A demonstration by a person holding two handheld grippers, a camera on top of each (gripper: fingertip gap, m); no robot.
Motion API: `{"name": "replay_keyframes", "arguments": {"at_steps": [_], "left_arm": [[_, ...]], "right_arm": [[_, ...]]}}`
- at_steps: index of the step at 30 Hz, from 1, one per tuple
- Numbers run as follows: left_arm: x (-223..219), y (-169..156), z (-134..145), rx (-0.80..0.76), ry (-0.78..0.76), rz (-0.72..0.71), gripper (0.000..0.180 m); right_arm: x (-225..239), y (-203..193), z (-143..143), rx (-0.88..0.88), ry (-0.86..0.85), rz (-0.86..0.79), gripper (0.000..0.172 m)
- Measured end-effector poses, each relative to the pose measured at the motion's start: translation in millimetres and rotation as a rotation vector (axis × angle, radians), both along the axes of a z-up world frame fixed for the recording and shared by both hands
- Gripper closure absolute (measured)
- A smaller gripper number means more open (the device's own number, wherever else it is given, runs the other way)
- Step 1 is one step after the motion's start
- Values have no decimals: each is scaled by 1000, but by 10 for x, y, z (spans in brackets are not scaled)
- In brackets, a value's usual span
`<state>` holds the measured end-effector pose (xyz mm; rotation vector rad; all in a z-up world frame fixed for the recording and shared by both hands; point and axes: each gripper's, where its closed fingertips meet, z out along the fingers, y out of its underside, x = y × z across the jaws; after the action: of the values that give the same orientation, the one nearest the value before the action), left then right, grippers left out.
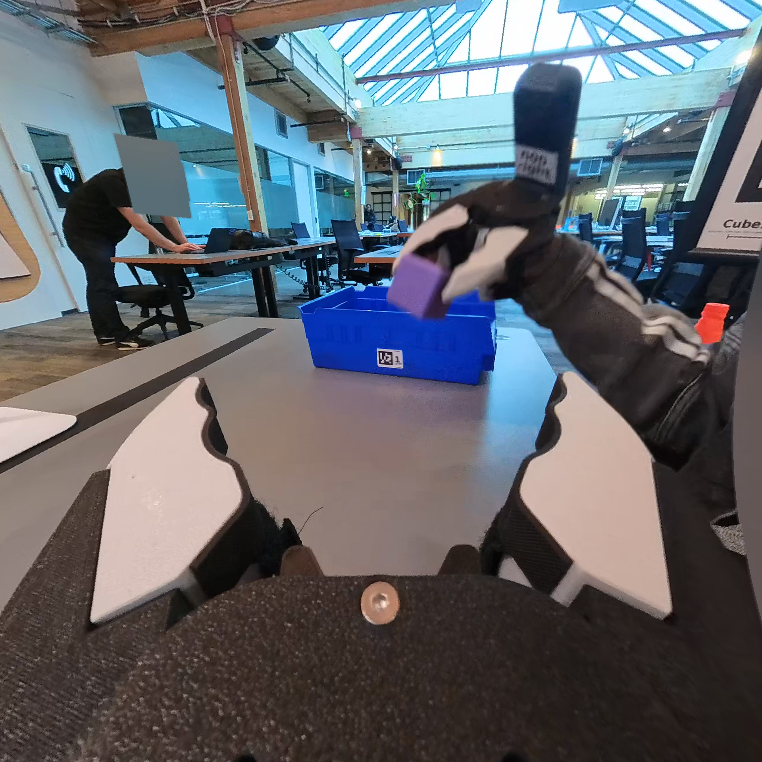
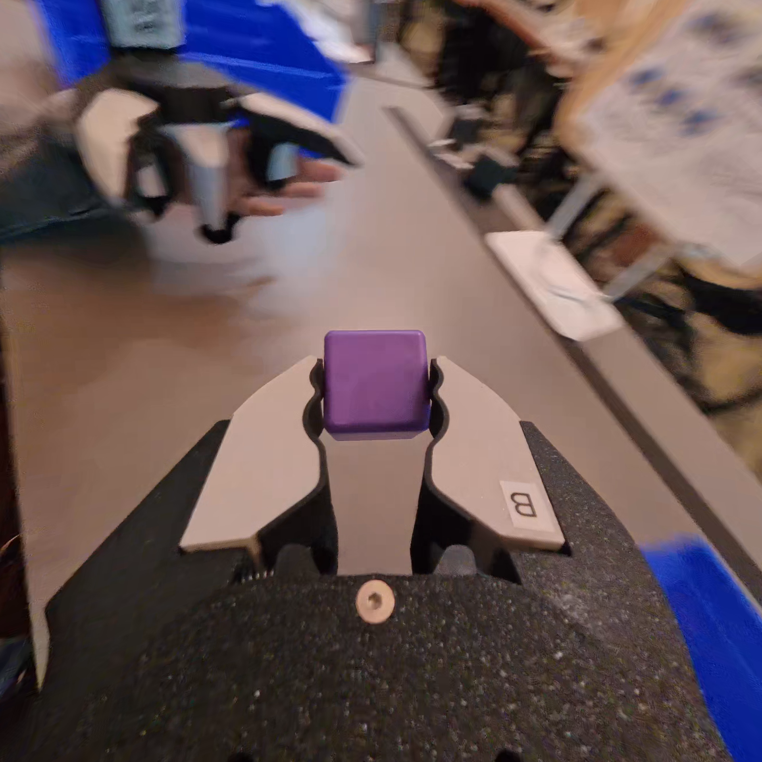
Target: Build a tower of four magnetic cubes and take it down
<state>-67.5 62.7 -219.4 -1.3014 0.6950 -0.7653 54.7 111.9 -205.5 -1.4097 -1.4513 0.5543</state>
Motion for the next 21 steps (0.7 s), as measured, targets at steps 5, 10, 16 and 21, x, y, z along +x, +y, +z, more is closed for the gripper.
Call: {"name": "replay_keyframes", "arguments": {"at_steps": [5,10,16,21], "left_arm": [[19,17,-44,-11,20,14,35],[28,20,-83,-24,37,19,35],[19,30,-100,-35,44,28,35],[29,27,-130,-40,65,23,35]], "right_arm": [[1501,608,173,12,32,-568,123],[2503,924,-491,-186,-71,-916,123],[2751,1034,-1039,-357,-170,-1002,123],[2829,1049,-1273,-419,-253,-1051,123]]}}
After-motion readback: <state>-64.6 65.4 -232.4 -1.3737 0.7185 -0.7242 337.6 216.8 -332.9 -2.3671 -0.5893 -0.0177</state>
